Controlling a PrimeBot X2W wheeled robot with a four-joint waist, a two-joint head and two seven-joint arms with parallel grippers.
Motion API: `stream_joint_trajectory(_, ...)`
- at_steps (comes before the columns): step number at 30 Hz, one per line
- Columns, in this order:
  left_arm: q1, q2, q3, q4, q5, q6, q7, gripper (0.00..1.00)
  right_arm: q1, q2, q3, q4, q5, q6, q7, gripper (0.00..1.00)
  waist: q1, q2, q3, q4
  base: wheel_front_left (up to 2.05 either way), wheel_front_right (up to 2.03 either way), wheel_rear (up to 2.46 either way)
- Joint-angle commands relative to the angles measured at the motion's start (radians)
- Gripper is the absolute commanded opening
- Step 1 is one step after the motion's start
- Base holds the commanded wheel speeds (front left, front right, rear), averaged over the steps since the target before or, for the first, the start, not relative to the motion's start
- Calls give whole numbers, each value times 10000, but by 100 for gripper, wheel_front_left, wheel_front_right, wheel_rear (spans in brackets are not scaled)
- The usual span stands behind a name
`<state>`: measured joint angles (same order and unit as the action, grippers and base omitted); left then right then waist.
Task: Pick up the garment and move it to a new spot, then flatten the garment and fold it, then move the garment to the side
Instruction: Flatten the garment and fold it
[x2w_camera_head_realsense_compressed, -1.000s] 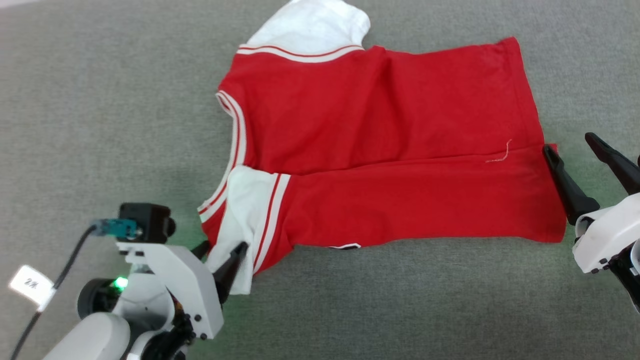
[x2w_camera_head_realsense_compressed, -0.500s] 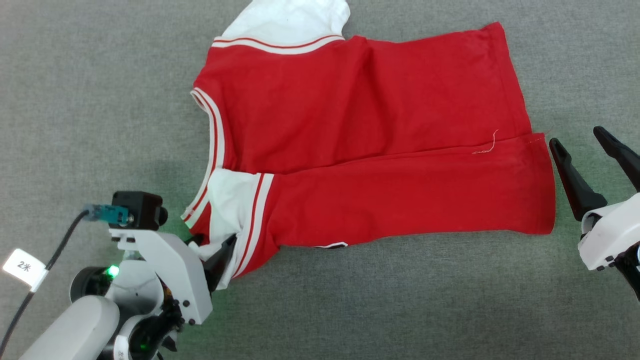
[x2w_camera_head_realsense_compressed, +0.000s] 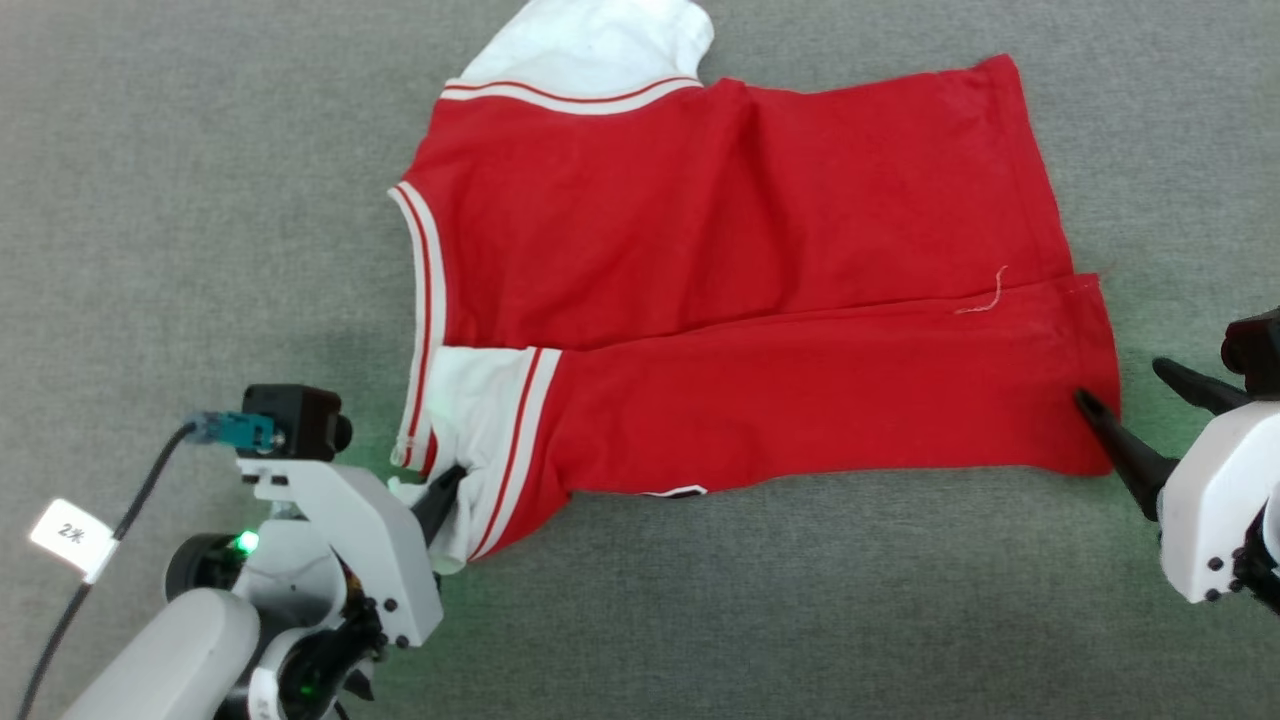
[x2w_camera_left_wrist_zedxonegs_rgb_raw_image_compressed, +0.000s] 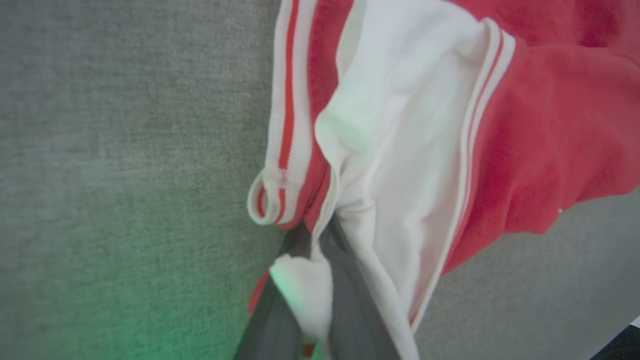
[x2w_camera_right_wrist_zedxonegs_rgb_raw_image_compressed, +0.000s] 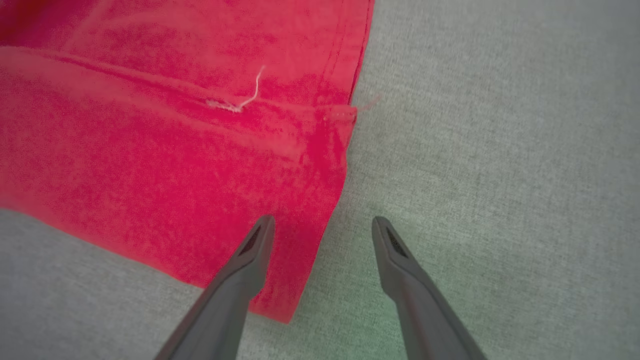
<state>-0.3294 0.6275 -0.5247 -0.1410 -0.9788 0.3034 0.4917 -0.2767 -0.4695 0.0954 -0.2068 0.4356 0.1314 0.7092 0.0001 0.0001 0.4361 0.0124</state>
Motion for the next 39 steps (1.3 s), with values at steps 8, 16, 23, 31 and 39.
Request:
stream_joint_trajectory(8, -11, -622, -664, 411, 68, -348, 6, 0, -159, -192, -39, -5, -77, -16, 2589, 100, -1, -1, 241, 430, 0, 0, 0)
stream_joint_trajectory(16, -395, -1046, -811, 845, 153, -579, -201, 0, -13, -344, 95, 1, 114, -13, 3516, 21, -1, -1, 377, 722, 0, 0, 0)
stream_joint_trajectory(23, -337, -1082, -654, 1101, 118, -658, -547, 0, 59, -417, -176, 46, 188, -17, 3103, 0, -1, -1, -68, 801, 0, 0, 0)
stream_joint_trajectory(31, 136, -755, -480, 857, 6, -536, -655, 0, 536, -280, -447, 102, 358, -16, 2786, 0, -1, -1, -888, 807, 0, 0, 0)
stream_joint_trajectory(39, 1187, -233, -356, -77, -122, -182, -678, 0, 1728, -118, -902, -437, 443, -16, 2862, 0, -1, -1, -1446, 718, 0, 0, 0)
